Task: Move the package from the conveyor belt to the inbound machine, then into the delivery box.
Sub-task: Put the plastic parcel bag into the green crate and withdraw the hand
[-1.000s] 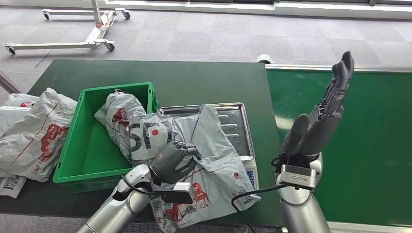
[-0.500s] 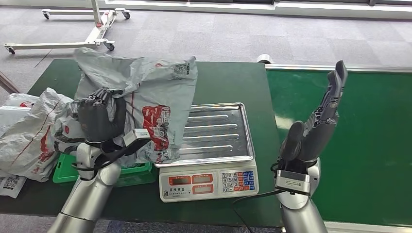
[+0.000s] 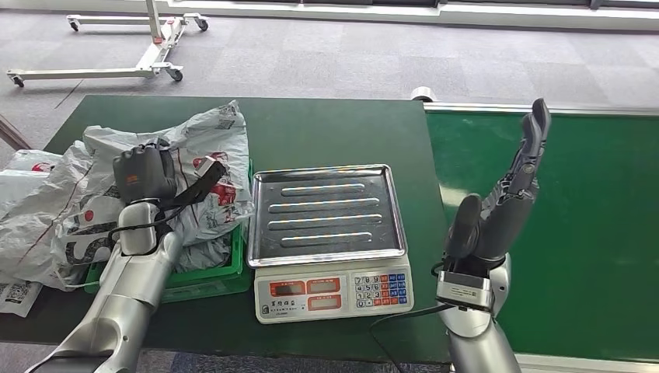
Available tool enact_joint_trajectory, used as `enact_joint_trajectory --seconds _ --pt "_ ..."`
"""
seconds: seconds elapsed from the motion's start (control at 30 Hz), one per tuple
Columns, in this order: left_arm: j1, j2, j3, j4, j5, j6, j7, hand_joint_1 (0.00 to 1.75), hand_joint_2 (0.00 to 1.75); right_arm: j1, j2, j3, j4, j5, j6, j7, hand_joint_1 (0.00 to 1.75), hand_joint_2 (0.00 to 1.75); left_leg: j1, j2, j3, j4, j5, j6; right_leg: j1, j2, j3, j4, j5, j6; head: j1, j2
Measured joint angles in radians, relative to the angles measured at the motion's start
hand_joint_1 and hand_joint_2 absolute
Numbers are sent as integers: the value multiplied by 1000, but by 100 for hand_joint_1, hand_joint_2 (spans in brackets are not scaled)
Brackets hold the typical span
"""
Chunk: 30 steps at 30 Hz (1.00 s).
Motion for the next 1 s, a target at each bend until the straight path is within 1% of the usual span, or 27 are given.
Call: enact_joint_trajectory --seconds 0.03,0.1,0.17,0.23,0.3,0.33,0.37,0.4,0.47,0.5,0.53,0.57,0.6,0.63,0.7,0.77,0.87,0.93,1.0 --pt "-11 1 7 32 3 1 14 0 87 0 1 0 0 3 0 3 0 0 0 0 0 0 0 0 0 0 0 0 0 0 0 0" --pt "-30 5 24 85 3 10 62 0 0 0 3 0 0 7 0 8 0 0 0 0 0 0 0 0 0 0 0 0 0 0 0 0" --pt "-44 10 45 130 2 32 116 0 0 1 3 1 0 9 0 13 0 0 0 0 0 0 0 0 0 0 0 0 0 0 0 0" --pt "-51 12 70 159 14 70 134 0 0 2 5 1 0 11 0 19 0 0 0 0 0 0 0 0 0 0 -1 0 0 0 0 0" --pt "-49 11 95 167 38 111 108 0 0 4 7 1 0 15 0 23 0 0 0 0 0 0 0 0 0 0 -1 0 0 0 0 0" --pt "-42 5 109 156 55 126 73 0 0 7 8 1 0 16 0 21 0 0 0 0 0 0 0 0 0 0 -1 0 0 0 0 0" --pt "-31 -4 129 127 80 136 13 0 44 12 9 1 0 17 0 17 0 0 0 0 -1 0 0 0 0 0 -1 0 0 0 0 0" --pt "-17 -23 153 86 121 141 -75 0 87 18 11 1 0 16 0 11 0 0 0 0 -1 0 0 0 0 0 -2 0 0 0 0 0" --pt "5 -72 224 -19 274 147 -341 0 175 30 13 1 0 11 0 -9 0 0 0 0 -2 0 0 0 -1 0 -2 0 0 0 0 0" --pt "15 -100 259 -69 370 148 -470 0 175 35 14 1 1 7 0 -18 0 0 0 0 -2 0 0 0 -1 0 -2 0 0 0 0 0" --pt "29 -124 287 -125 473 149 -583 0 175 37 15 1 3 1 0 -27 0 0 0 1 -2 0 -1 1 -1 0 -2 0 0 0 0 0" --pt "49 -146 301 -186 571 149 -653 0 175 38 16 1 6 -5 0 -34 0 0 0 3 -2 0 -1 1 -1 2 -2 0 0 1 0 0" --pt "73 -165 305 -254 667 150 -698 0 175 38 17 0 9 -13 0 -40 0 0 -1 5 -1 0 -2 1 -1 3 -2 0 0 1 0 0" --pt "99 -179 300 -327 758 150 -724 0 175 39 17 -1 13 -19 0 -45 0 0 -1 7 -1 0 -3 1 -1 5 -3 0 1 1 0 0" --pt "152 -195 270 -470 914 149 -741 0 175 39 17 -4 21 -28 0 -53 0 87 -1 8 -1 0 -3 1 -1 6 -4 0 0 1 0 0" --pt "208 -198 203 -610 1054 143 -746 0 175 39 17 -7 27 -32 0 -60 0 175 0 5 -1 0 -3 1 -1 4 -3 0 0 1 0 0" --pt "291 -188 59 -777 1213 88 -750 0 175 44 17 -17 30 -12 0 -66 0 175 0 2 -2 0 -3 1 -1 1 -2 0 -1 1 0 0" --pt "343 -176 -36 -852 1252 12 -750 0 175 58 19 -24 25 19 0 -67 0 175 0 2 -2 0 -3 1 -1 1 -2 0 -1 1 0 0" --pt "393 -167 -124 -901 1255 -73 -750 0 175 79 24 -29 9 50 0 -67 0 175 -1 2 -2 0 -3 2 -1 1 -2 0 -1 1 0 0"
